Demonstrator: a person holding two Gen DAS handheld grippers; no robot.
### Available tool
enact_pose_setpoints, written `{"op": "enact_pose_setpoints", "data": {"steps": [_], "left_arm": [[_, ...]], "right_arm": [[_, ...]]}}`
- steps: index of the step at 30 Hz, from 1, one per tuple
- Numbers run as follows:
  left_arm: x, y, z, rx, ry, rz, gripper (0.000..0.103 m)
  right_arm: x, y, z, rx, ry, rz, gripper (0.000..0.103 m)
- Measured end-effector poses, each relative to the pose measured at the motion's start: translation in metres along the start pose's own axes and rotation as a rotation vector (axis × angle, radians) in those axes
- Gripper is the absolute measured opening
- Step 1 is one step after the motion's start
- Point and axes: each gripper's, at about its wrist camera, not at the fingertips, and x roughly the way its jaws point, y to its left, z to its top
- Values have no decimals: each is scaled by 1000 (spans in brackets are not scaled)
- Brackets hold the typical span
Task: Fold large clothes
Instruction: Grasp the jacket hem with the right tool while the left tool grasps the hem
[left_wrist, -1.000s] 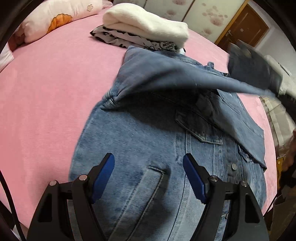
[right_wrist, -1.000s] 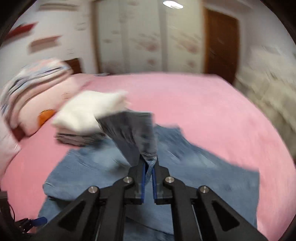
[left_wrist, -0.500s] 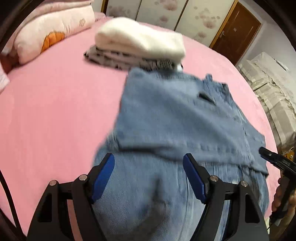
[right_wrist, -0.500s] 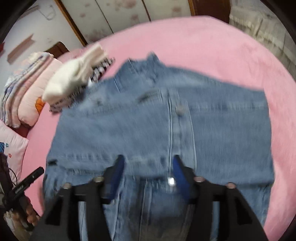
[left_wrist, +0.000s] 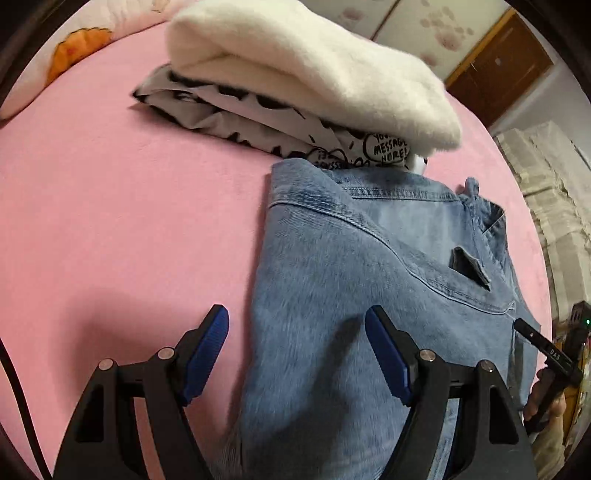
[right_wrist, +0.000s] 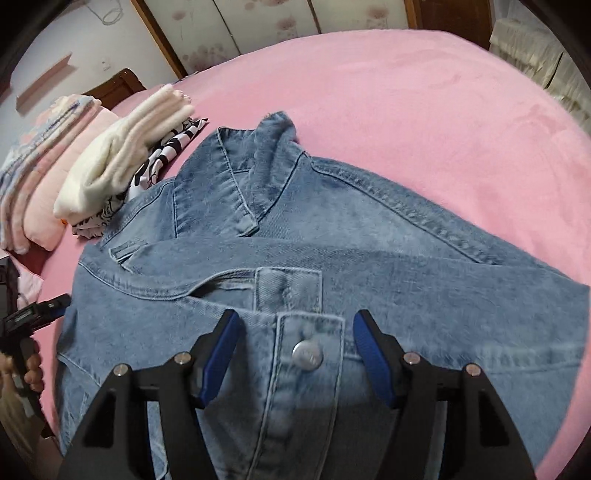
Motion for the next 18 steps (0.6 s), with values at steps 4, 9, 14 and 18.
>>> {"op": "enact_pose_setpoints", "data": {"steps": [4, 9, 14, 18], "left_arm": [[18, -5, 5, 23, 36, 8, 75], [24, -16, 6, 61, 26, -5, 62], [22, -12, 2, 55, -6, 7, 34], [17, 5, -1, 2, -24, -28, 22]], "right_arm": [[10, 7, 1, -50, -9, 8, 58], [13, 25, 1, -103, -9, -10, 28], [-23, 67, -18, -259, -131, -131, 27], [-68, 106, -40, -389, -256, -178, 27]]}}
